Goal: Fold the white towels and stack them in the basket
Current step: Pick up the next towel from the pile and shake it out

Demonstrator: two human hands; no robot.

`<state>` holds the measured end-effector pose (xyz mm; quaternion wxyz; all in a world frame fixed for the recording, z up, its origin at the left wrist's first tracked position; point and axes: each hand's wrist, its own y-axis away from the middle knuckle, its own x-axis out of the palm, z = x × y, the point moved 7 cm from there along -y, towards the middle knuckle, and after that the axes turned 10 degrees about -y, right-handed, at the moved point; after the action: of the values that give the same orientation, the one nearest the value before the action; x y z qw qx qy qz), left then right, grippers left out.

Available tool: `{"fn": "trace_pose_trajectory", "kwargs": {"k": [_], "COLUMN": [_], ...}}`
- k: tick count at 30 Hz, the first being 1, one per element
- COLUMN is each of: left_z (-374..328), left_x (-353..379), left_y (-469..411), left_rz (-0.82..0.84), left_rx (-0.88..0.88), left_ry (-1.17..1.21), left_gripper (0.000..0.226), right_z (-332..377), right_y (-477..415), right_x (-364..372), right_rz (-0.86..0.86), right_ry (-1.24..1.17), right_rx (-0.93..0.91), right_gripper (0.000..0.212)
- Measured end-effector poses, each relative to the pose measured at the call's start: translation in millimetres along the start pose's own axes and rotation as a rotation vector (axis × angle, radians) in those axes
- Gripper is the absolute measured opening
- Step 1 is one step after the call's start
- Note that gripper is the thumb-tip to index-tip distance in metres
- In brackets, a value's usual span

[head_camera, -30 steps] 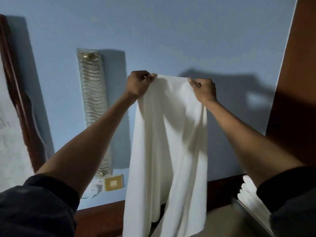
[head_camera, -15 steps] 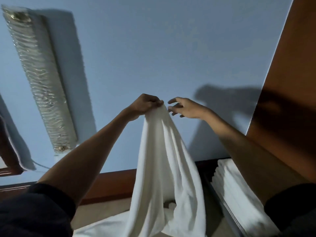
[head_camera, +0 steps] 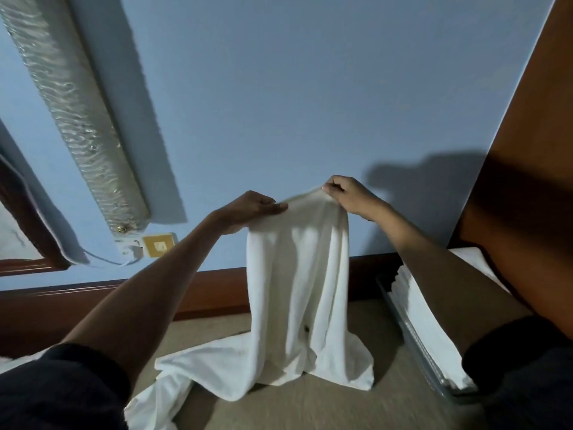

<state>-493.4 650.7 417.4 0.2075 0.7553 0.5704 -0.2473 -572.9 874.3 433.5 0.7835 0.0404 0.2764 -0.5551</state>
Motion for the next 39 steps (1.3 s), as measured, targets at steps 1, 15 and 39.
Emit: {"fn": "trace_pose_trajectory", "kwargs": {"k": [1, 15, 39], "left_z": [2.0, -46.7, -21.3], "left_x": [-2.3, -47.1, -72.7], "left_y": [4.4, 20.5, 43.5], "left_rz": [0.000, -0.105, -0.175], "left_rx": [0.003, 0.094, -0.063], "left_ry": [0.012, -0.115, -0.123], "left_gripper": [0.082, 0.025, 0.039], "right_z": [-3.9, 16.5, 21.6], "right_y": [-1.4, 0.8, -15.9], "right_x": [-7.9, 36.8, -23.7], "right_rz": [-0.040, 0.334, -0.103], "right_ry": [0.015, -0.019, 0.008], "right_rx": [-0.002, 0.148, 0.027], "right_gripper": [0.021, 0.052, 0.013]}}
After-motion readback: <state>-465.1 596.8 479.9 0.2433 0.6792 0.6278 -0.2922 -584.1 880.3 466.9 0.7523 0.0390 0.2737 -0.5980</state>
